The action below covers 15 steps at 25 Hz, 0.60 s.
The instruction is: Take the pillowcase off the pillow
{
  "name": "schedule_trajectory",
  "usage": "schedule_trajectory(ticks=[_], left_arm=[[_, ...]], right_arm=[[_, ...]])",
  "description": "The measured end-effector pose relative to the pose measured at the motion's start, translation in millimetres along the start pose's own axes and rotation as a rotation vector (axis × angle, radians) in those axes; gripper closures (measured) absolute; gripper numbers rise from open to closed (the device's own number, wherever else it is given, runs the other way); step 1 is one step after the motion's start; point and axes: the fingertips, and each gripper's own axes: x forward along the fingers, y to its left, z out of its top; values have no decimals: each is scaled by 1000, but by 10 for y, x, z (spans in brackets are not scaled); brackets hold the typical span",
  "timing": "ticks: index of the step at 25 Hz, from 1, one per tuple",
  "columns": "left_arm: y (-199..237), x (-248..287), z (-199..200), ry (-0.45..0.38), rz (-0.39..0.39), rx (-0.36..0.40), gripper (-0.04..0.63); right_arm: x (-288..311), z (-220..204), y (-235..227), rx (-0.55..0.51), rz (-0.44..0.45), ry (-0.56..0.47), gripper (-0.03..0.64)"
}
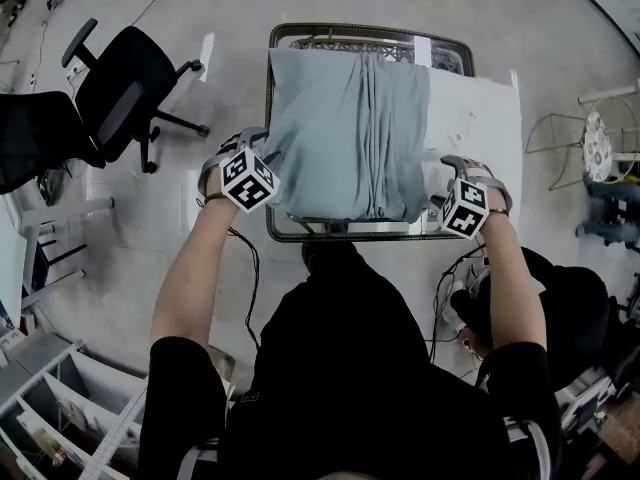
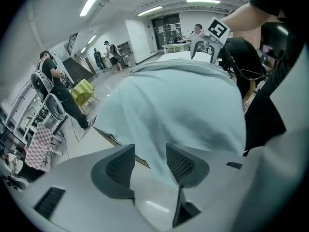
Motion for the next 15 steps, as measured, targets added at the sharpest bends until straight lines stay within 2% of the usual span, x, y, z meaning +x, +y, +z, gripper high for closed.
schedule_trajectory(ticks=[4, 10, 13, 15], left_arm=[[147, 421, 74, 61, -82, -24, 367], [208, 821, 136, 123, -176, -40, 360], [217, 921, 87, 157, -193, -36, 387], [241, 907, 36, 153, -186, -67, 383]], right_arm=[[-65, 57, -240, -16, 139, -39, 212], [83, 168, -1042, 52, 91, -106, 208], [337, 193, -1063, 43, 146, -78, 190], [411, 193, -1036, 45, 184, -74, 190]])
